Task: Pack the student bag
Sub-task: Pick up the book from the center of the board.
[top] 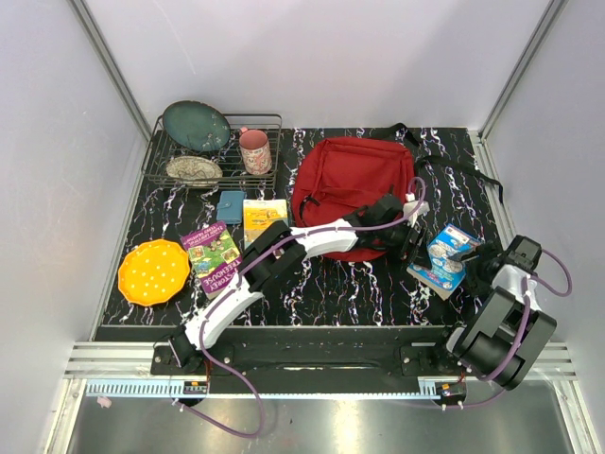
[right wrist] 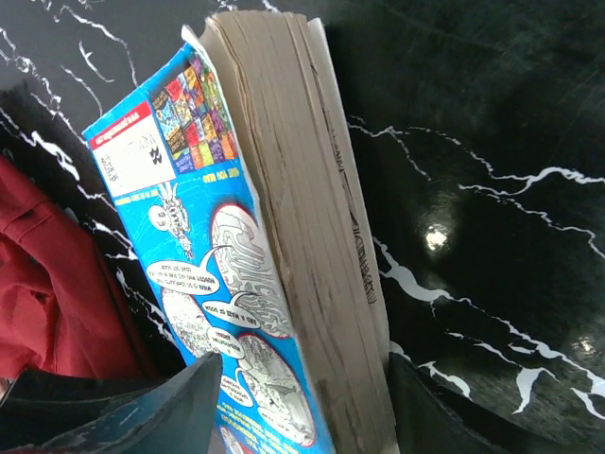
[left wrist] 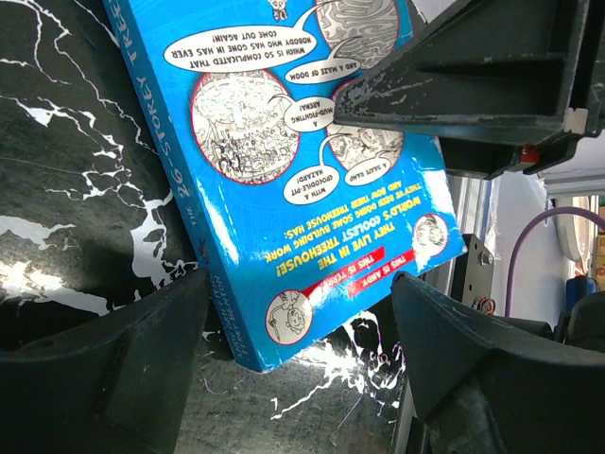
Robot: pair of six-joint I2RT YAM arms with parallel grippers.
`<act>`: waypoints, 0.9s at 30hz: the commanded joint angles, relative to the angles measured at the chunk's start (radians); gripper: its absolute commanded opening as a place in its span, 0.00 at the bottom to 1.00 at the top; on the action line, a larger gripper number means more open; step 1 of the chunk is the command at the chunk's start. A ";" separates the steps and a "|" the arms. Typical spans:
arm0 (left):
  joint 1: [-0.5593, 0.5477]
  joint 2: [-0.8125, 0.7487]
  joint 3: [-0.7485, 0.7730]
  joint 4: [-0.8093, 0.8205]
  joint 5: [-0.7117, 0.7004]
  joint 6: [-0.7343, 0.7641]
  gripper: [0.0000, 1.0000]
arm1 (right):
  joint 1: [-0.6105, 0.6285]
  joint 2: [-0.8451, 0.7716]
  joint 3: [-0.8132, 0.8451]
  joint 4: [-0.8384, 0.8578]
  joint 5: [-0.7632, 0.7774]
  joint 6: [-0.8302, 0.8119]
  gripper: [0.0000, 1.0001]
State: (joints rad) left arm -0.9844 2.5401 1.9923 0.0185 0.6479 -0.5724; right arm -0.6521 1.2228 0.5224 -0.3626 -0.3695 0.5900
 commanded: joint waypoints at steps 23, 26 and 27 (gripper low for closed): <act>-0.039 -0.279 -0.023 -0.147 -0.106 0.101 0.99 | 0.014 -0.276 0.128 -0.187 -0.074 0.007 0.00; -0.034 -0.398 -0.084 -0.166 -0.212 0.159 0.99 | 0.014 -0.351 0.131 -0.164 -0.103 0.077 0.00; -0.030 -0.461 -0.102 -0.164 -0.261 0.170 0.99 | 0.014 -0.376 0.142 -0.162 -0.111 0.091 0.00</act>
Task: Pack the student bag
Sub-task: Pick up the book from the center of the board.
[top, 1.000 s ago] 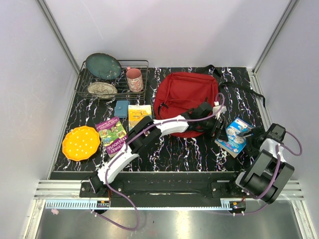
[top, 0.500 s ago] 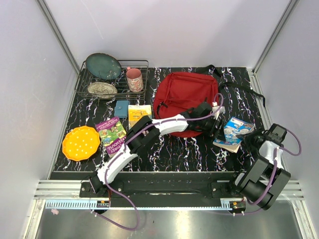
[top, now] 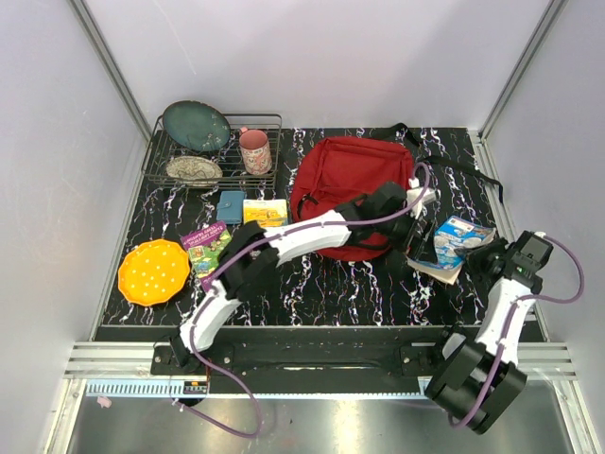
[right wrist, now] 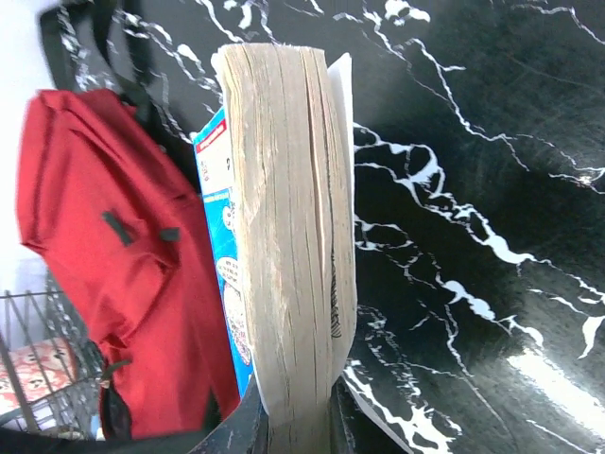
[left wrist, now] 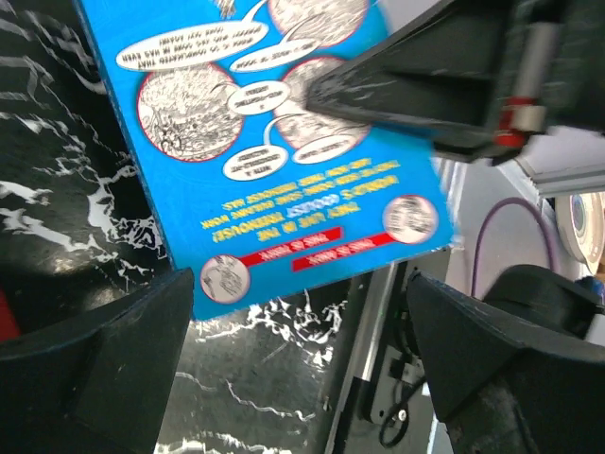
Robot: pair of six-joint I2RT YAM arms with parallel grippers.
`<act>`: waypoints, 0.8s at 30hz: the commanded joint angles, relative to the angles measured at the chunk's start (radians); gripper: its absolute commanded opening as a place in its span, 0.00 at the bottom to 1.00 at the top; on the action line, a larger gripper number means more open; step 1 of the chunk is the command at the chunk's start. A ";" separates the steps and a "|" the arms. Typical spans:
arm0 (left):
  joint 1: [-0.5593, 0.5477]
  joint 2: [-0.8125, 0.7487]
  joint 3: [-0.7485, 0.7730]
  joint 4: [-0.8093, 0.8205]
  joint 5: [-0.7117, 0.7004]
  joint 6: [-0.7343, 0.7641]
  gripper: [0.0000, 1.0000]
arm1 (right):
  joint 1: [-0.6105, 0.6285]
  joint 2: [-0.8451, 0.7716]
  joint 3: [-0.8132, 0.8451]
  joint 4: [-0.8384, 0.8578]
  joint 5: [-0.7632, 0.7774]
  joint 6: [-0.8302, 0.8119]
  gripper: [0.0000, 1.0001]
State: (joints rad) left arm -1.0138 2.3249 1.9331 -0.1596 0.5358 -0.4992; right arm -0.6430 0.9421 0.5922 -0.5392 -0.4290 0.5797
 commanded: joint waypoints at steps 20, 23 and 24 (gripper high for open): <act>0.311 -0.989 -0.834 0.224 -0.229 -0.056 0.99 | 0.451 -0.068 0.159 0.484 -0.516 0.273 0.00; 0.310 -1.039 -0.919 0.331 -0.229 -0.113 0.99 | 0.537 -0.052 0.138 0.508 -0.479 0.276 0.00; 0.311 -1.062 -0.934 0.383 -0.231 -0.125 0.99 | 0.558 -0.051 0.132 0.524 -0.475 0.276 0.00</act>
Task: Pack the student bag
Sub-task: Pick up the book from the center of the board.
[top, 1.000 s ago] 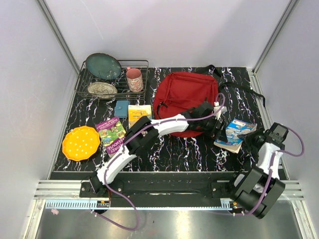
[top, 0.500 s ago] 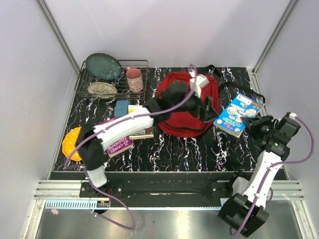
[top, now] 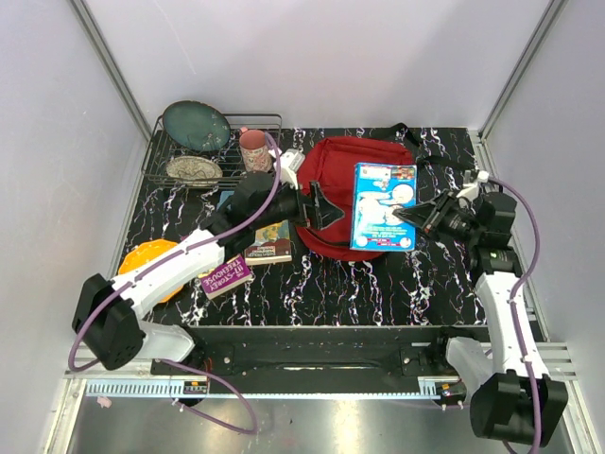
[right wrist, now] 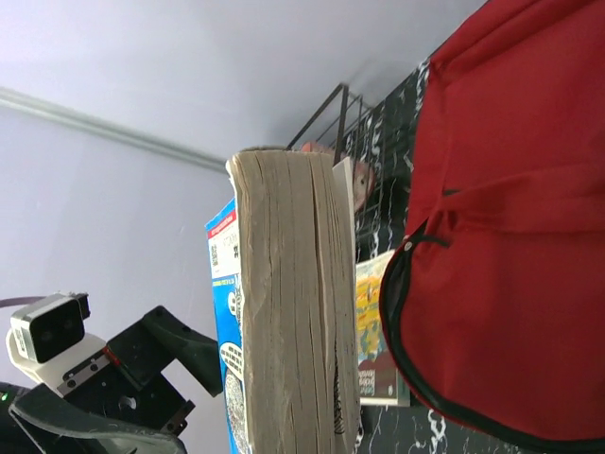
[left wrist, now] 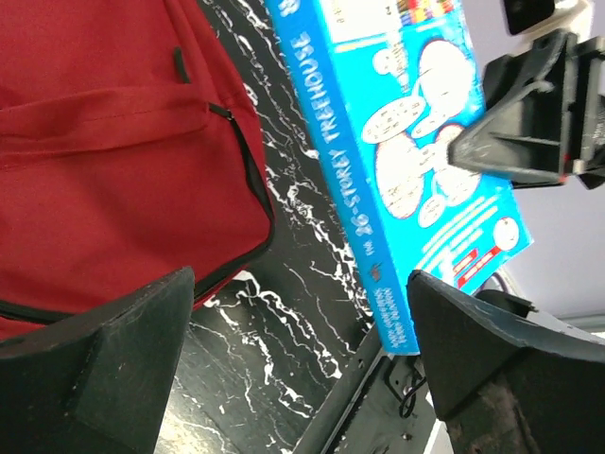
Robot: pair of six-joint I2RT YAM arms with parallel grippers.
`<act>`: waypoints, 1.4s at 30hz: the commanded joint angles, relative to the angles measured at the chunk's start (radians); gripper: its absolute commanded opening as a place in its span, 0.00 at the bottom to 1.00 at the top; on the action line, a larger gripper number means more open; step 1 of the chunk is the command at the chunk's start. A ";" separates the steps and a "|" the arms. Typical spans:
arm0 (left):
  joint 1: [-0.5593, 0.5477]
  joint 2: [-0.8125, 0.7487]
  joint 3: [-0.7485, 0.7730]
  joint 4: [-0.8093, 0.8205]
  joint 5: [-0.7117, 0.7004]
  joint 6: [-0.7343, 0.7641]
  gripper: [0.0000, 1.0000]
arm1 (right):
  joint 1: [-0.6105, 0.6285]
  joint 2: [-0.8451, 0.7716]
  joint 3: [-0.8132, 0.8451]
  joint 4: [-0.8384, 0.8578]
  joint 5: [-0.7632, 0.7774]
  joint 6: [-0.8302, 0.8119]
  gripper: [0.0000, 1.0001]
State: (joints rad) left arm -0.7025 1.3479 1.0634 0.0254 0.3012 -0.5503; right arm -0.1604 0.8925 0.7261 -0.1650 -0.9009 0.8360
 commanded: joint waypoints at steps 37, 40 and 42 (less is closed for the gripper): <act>0.046 -0.053 -0.099 0.278 0.081 -0.145 0.99 | 0.260 0.010 -0.122 0.525 -0.151 0.176 0.00; 0.047 -0.026 -0.079 0.315 0.140 -0.157 0.99 | 0.265 0.016 -0.114 0.521 -0.196 0.158 0.00; 0.047 -0.004 -0.074 0.367 0.200 -0.168 0.98 | 0.271 0.025 -0.105 0.496 -0.213 0.138 0.00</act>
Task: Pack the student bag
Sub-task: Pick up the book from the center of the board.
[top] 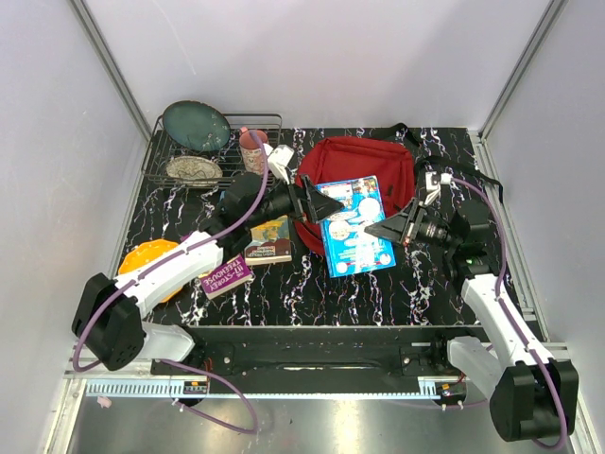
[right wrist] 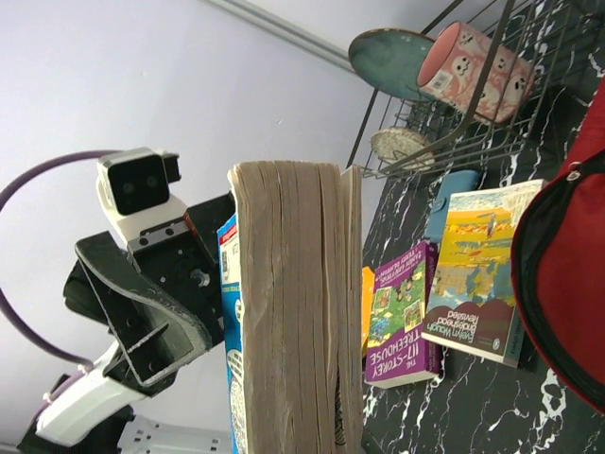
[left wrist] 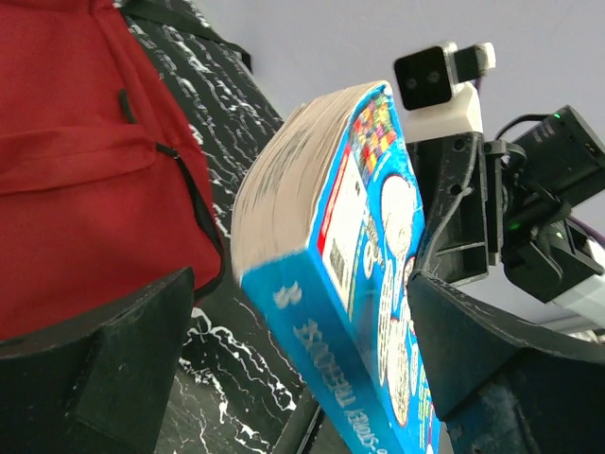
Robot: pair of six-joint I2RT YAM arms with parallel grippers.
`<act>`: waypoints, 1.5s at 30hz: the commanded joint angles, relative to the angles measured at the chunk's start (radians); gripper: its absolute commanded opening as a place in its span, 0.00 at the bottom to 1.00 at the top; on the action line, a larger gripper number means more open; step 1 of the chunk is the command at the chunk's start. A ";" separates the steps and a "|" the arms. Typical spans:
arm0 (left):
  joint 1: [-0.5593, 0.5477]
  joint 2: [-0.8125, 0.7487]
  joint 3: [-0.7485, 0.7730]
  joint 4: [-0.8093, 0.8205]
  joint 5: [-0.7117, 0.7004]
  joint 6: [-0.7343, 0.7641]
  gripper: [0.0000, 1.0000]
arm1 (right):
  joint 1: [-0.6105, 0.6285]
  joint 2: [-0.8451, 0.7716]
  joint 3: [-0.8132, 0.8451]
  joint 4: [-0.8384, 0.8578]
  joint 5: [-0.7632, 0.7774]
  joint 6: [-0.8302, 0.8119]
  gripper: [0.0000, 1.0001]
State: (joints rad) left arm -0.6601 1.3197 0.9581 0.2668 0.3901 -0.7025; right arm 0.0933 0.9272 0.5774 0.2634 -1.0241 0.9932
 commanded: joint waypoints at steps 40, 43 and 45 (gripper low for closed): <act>0.257 -0.039 -0.246 0.514 0.049 -0.491 0.00 | 0.253 -0.130 -0.293 0.213 0.568 0.511 1.00; 0.231 -0.031 -0.246 0.537 0.023 -0.488 0.00 | 0.334 -0.051 -0.266 0.301 0.681 0.565 1.00; 0.202 -0.022 -0.246 0.557 0.003 -0.485 0.00 | 0.422 0.020 -0.245 0.347 0.763 0.573 1.00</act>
State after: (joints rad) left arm -0.4164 1.3048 0.6937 0.5827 0.4114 -1.1347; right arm 0.4026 0.8555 0.2951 0.3916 -0.4541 1.4479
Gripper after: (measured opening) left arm 0.297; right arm 0.994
